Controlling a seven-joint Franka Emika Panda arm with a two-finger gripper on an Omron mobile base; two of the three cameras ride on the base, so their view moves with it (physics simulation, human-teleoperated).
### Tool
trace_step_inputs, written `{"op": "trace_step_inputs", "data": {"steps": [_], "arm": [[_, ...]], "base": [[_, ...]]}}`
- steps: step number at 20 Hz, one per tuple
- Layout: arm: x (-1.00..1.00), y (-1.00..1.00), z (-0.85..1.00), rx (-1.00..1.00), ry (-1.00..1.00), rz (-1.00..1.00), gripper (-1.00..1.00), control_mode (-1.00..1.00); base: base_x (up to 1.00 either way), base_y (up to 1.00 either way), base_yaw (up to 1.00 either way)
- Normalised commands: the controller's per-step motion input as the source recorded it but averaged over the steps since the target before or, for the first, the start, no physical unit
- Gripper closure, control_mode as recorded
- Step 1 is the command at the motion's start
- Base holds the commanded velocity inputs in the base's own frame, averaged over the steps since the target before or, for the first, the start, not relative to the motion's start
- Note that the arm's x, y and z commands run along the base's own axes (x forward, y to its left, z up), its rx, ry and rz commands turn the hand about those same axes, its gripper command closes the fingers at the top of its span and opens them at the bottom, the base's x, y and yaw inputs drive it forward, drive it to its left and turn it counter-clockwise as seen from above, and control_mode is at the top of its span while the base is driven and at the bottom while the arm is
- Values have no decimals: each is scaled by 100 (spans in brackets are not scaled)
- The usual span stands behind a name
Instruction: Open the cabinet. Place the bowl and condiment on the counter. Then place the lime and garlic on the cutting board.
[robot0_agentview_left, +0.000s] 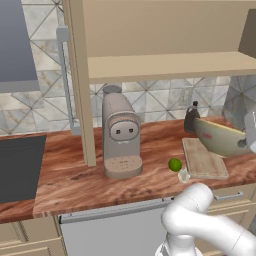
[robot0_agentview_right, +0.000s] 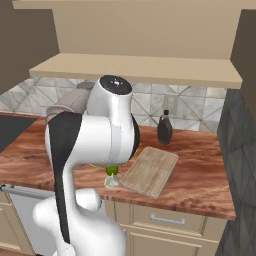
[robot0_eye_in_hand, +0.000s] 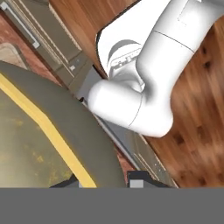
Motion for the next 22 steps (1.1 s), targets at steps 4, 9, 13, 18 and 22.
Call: {"op": "trace_step_inputs", "data": {"steps": [4, 9, 13, 18, 22], "arm": [[34, -29, -16, -11, -13, 40, 100, -100], [19, -42, -27, -9, -35, 40, 100, -100], [0, -83, -43, -8, -52, 38, 100, -100], [15, -70, -29, -6, -35, 40, 100, -100], [41, -39, -42, -9, -29, 42, 100, -100]], "base": [[0, 0, 0], [0, 0, 0], [0, 0, 0], [0, 0, 0], [0, 0, 0]]}}
